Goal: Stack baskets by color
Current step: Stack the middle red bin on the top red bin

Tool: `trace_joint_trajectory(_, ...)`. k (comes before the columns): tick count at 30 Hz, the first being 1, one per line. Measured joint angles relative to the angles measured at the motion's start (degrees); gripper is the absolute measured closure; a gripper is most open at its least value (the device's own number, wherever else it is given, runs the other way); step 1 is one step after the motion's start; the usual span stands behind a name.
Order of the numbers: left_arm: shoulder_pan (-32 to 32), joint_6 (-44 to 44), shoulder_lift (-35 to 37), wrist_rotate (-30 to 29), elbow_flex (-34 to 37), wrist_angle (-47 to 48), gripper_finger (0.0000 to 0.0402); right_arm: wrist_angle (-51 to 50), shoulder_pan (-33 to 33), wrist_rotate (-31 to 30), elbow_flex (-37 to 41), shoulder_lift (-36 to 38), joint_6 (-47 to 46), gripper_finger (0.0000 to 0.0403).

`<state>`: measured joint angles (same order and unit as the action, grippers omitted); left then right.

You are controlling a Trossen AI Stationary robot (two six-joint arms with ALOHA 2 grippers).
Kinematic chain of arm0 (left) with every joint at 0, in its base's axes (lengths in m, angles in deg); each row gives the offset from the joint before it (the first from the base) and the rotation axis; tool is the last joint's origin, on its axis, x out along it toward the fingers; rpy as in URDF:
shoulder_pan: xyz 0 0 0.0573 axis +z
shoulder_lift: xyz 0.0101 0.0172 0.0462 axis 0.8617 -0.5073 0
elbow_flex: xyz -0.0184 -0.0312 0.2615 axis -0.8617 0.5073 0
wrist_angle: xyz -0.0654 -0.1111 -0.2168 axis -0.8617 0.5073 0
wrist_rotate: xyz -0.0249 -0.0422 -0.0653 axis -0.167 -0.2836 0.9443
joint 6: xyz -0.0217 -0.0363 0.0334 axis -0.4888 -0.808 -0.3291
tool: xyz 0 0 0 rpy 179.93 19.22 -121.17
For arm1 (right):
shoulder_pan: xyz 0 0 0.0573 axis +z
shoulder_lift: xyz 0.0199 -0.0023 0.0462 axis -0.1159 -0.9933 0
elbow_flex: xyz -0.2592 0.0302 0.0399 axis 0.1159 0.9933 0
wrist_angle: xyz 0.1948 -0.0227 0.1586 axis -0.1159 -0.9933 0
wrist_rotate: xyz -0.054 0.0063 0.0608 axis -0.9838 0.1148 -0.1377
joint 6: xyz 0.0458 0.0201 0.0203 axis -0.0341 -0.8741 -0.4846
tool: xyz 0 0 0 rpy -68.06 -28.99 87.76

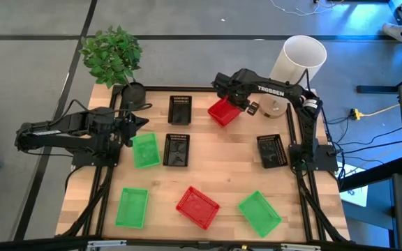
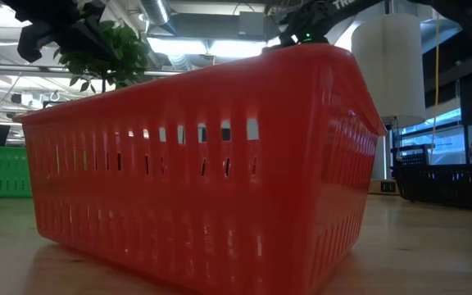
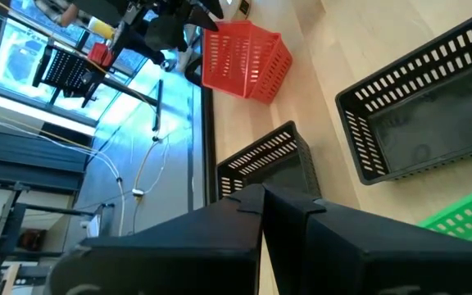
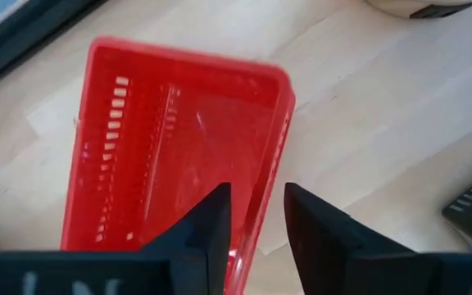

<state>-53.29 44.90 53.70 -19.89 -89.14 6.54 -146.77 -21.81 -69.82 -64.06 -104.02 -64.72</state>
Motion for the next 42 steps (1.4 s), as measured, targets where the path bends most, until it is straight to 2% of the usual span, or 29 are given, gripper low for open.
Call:
trace_joint_trajectory(4,0.0,0.0,0.0,0.0,0.0,0.0,0.0401,-0.4,1.4,-0.4,0.0,0.0,4.7,0.0301)
trace_joint_trajectory(9,0.0,0.0,0.0,0.0,0.0,0.0,0.0401,-1.7,3.1,-5.6,0.0,0.0,5.9,0.0377)
trace_joint_trajectory(11,0.0,0.0,0.0,0.0,0.0,0.0,0.0401,-0.5,3.7,-8.0,0.0,0.0,6.8,0.0394)
trace_joint_trajectory(19,0.0,0.0,0.0,0.0,0.0,0.0,0.0401,1.5,5.3,-11.1,0.0,0.0,10.6,0.0400)
trace_joint_trajectory(34,0.0,0.0,0.0,0.0,0.0,0.0,0.0401,7.9,5.5,-10.7,-0.1,0.0,15.1,0.0402)
trace_joint_trajectory(42,0.0,0.0,0.0,-1.6,0.0,0.0,0.0401,7.9,5.8,-11.9,-4.0,0.0,18.1,0.0403)
